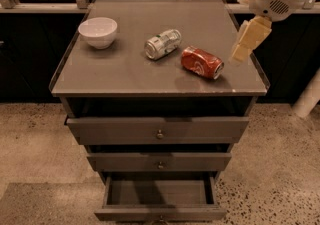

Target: Place coke can into bottom drawer

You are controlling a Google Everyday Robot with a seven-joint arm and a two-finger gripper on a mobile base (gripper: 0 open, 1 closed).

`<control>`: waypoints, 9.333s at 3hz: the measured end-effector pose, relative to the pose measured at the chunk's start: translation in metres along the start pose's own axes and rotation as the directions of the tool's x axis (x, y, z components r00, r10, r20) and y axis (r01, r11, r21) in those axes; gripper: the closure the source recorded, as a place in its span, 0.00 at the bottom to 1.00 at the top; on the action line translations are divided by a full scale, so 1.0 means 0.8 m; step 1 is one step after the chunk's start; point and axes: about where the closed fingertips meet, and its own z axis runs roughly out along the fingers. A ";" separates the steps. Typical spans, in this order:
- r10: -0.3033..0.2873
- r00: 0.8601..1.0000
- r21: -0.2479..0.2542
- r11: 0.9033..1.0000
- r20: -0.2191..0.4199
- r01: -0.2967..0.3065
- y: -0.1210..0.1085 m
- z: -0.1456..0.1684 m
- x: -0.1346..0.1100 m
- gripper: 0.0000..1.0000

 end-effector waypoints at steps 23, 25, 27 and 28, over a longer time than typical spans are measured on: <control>0.912 0.409 -0.479 0.359 -0.002 -0.801 0.368 0.509 0.256 1.00; 0.937 0.342 -0.523 0.258 -0.070 -0.812 0.403 0.652 0.263 1.00; 0.953 0.296 -0.498 0.225 -0.067 -0.837 0.406 0.668 0.274 1.00; 0.973 0.216 -0.465 0.154 -0.083 -0.872 0.413 0.717 0.297 1.00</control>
Offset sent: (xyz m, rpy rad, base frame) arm -0.0227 0.0028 -0.0787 0.1223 0.2185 -0.0936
